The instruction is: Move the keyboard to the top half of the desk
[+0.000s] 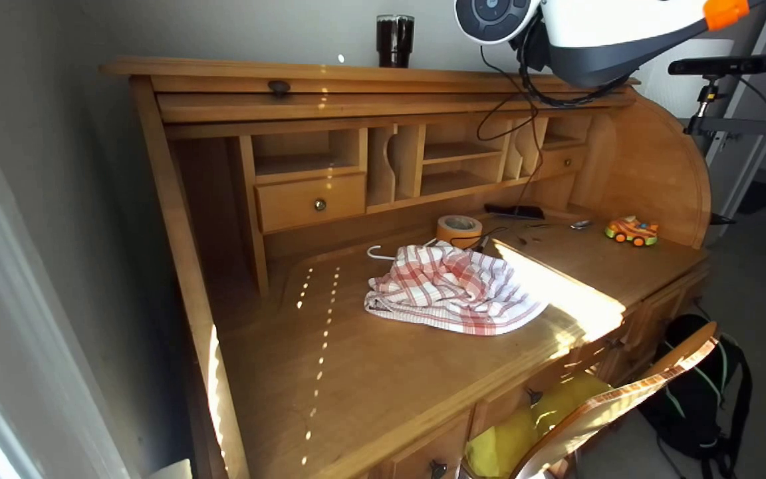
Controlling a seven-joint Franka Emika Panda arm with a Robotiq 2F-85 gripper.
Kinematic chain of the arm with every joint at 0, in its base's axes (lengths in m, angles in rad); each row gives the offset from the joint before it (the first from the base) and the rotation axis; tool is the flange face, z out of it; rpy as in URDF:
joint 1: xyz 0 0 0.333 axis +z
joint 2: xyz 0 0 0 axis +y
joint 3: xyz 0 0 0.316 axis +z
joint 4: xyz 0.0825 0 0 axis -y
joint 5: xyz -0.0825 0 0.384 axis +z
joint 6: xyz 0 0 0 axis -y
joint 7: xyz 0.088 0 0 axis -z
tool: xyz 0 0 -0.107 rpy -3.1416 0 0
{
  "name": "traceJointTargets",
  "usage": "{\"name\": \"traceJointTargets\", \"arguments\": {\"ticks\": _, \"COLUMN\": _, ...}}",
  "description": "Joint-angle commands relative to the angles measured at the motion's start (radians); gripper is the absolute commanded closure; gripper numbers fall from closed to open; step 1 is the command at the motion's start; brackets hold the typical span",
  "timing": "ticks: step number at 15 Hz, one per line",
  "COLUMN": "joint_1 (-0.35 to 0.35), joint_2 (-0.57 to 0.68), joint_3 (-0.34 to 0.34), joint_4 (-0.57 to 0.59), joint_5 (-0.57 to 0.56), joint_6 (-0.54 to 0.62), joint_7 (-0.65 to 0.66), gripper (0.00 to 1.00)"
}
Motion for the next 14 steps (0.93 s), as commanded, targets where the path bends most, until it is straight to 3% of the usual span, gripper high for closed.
{"name": "traceJointTargets", "arguments": {"ticks": 1, "joint_1": -0.017, "joint_2": 0.051, "joint_3": -0.014, "joint_4": 0.091, "joint_5": 0.009, "joint_6": 0.097, "joint_7": -0.052, "gripper": 0.95}}
{"name": "traceJointTargets", "arguments": {"ticks": 14, "joint_1": -0.032, "joint_2": 0.215, "joint_3": -0.079, "joint_4": 0.289, "joint_5": -0.024, "joint_6": 0.108, "joint_7": -0.059, "gripper": 0.95}}
